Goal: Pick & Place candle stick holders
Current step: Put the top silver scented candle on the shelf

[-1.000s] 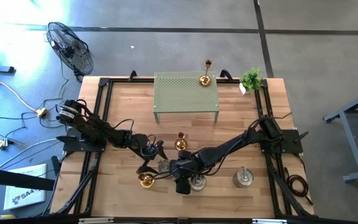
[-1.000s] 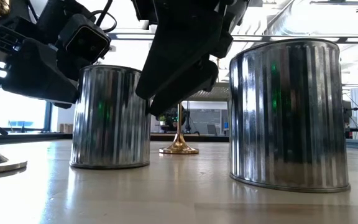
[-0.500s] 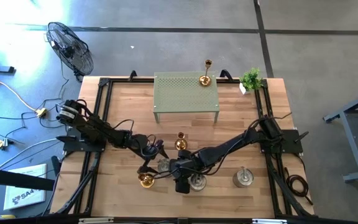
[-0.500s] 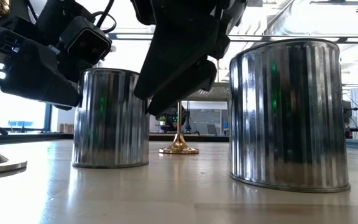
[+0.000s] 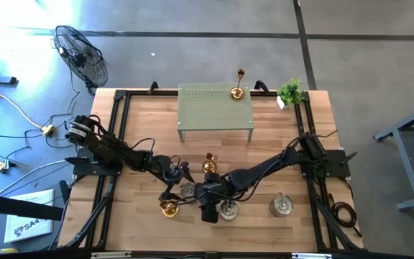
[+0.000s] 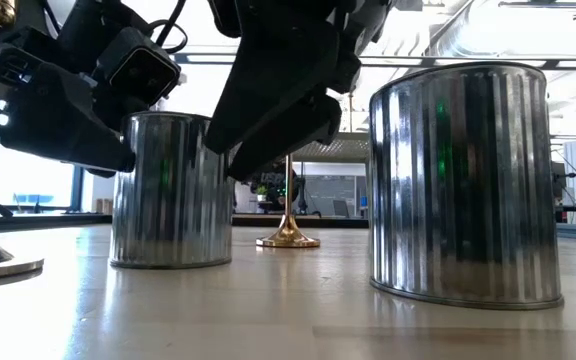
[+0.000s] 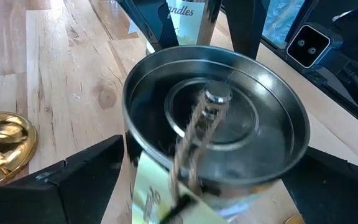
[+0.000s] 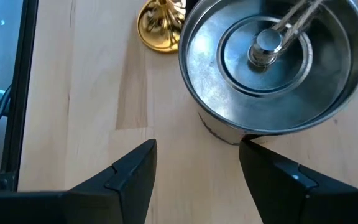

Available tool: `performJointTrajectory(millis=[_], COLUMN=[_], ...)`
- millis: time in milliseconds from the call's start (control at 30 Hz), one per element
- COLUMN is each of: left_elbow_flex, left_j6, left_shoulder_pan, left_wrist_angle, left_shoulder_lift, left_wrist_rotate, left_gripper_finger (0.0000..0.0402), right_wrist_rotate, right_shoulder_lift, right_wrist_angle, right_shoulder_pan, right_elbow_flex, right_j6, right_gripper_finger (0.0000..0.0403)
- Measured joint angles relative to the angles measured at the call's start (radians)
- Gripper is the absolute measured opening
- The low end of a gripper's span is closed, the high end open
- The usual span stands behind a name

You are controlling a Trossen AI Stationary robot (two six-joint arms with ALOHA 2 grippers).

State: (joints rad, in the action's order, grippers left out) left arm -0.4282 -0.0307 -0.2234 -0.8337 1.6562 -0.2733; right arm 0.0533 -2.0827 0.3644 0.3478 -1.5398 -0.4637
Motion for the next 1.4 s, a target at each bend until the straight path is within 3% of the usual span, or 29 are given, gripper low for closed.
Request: performJointTrajectory(millis=[800,1033,1267,1400], left_elbow_flex=[0.000,0.000,0.000,-0.001], left_j6=[-0.051,-0.044,-0.042,-0.043], left_shoulder_pan=[0.001,0.000,0.000,0.000], left_wrist_angle=[0.001,0.041,0.047,0.047], left_shoulder_lift=[0.000,0.000,0.000,0.000], left_wrist_rotate=[0.008,0.067,0.093,0.094], left_gripper_finger=[0.0399,0.0398,0.0358,0.0357], right_wrist_rotate=[-0.007,-0.003,-0.003,-0.003], right_shoulder_lift=[0.001,0.001,0.001,0.001], right_wrist_angle=[-0.038,-0.040,-0.087,-0.090], right_shoulder_pan=[-0.014,-0.015,-0.007,-0.007], right_elbow_flex=[0.000,0.000,0.000,0.000], right_j6=[0.027,0.027,0.072,0.072], right_gripper_finger=[0.0224,0.0224,0.0224,0.0224])
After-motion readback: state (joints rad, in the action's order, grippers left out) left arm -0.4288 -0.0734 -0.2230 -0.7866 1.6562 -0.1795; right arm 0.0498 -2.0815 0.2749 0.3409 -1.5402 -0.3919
